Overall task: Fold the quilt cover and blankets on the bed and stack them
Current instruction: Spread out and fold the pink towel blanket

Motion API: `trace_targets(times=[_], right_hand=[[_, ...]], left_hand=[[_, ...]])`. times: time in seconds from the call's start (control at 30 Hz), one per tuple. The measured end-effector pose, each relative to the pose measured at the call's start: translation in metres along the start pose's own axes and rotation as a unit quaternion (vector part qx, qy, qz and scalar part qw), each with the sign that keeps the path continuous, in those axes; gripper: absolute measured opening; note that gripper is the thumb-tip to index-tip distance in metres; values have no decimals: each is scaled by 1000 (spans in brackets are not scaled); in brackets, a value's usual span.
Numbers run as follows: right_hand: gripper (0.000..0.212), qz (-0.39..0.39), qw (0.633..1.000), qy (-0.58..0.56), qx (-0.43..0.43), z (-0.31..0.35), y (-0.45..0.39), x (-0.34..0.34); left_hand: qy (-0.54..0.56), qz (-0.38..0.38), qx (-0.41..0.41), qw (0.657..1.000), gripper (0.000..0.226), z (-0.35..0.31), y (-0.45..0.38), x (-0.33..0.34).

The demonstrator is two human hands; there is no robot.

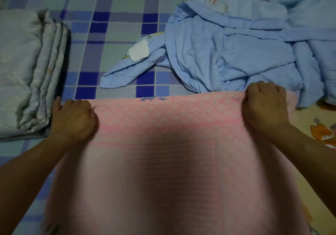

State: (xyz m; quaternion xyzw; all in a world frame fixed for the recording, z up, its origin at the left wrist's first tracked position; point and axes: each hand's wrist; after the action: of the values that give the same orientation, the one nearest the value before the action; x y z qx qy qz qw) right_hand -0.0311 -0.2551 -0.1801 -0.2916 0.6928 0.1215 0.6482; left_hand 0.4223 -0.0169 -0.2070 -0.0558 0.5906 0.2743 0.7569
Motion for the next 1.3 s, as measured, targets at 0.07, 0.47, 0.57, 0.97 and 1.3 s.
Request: trace_targets(times=[0.07, 0.47, 0.57, 0.97, 1.3], right_hand=[[4, 12, 1000, 7, 14, 6, -19, 18], [2, 24, 999, -5, 26, 12, -25, 55], [5, 22, 999, 15, 46, 16, -21, 61], [64, 125, 985, -110, 40, 105, 47, 48], [58, 110, 968, -166, 155, 73, 60, 25]], left_hand=[[-11, 77, -33, 996, 31, 1, -23, 4], [2, -14, -6, 1000, 37, -8, -43, 25], [-8, -75, -30, 997, 36, -5, -34, 32], [100, 31, -34, 994, 67, -122, 68, 60], [135, 55, -51, 988, 63, -92, 106, 42]])
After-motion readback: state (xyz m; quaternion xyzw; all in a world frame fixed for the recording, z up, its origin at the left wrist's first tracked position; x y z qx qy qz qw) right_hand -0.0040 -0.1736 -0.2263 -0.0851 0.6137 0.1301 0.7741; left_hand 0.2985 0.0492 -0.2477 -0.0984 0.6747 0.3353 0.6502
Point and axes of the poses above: each hand's wrist, its own y-axis away from the middle knuckle, its own x-axis out of the palm, z = x × y, and after that the axes turned 8 degrees about -y, right-handed
